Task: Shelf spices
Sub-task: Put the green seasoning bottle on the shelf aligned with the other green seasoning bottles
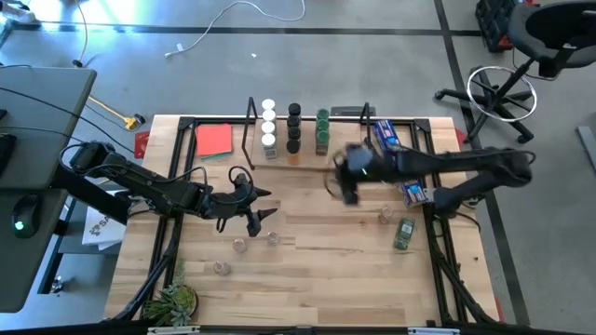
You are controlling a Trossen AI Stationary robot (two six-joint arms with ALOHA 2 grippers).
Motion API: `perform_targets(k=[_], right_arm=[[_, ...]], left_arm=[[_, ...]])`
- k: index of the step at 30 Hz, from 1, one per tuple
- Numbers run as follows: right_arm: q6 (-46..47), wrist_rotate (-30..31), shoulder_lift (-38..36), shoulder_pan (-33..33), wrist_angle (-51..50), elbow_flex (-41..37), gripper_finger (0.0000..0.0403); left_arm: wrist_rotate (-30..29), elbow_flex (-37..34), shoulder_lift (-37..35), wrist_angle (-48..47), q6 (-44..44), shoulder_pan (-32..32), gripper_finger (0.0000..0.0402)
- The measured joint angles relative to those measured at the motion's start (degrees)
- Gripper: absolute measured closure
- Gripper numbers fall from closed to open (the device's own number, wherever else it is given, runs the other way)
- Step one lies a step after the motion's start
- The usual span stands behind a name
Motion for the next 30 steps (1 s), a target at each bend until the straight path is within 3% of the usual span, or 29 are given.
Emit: perform_targets(k=[3,9,13,23,30], right_arm=[[6.0,-1.4,-4.7,7.8,-13.4,0.0,0.0262],[20.0,-15.3,-9.2,20.3,-37.5,0.0,0.0262],[20.6,-20.9,-8.3,27.1,-46.0,0.0,0.0249],[6.0,-19.5,-1.5,33.3,-51.3,-0.1,0.0106],[-1.6,-14.0,3.1,37.6,-47.5,-6.2,0.0087]], left_arm=[[-0.1,0.0,0.0,0.0,0.0,0.0,0.0133],[-0.6,0.0,0.0,1.5,1.6,0.0,0.0133],[-0.7,0.0,0.0,4.0,4.0,0.0,0.0133],[-0.7,0.0,0.0,4.3,4.3,0.0,0.0133],[-0.6,0.0,0.0,4.3,4.6,0.0,0.0133]])
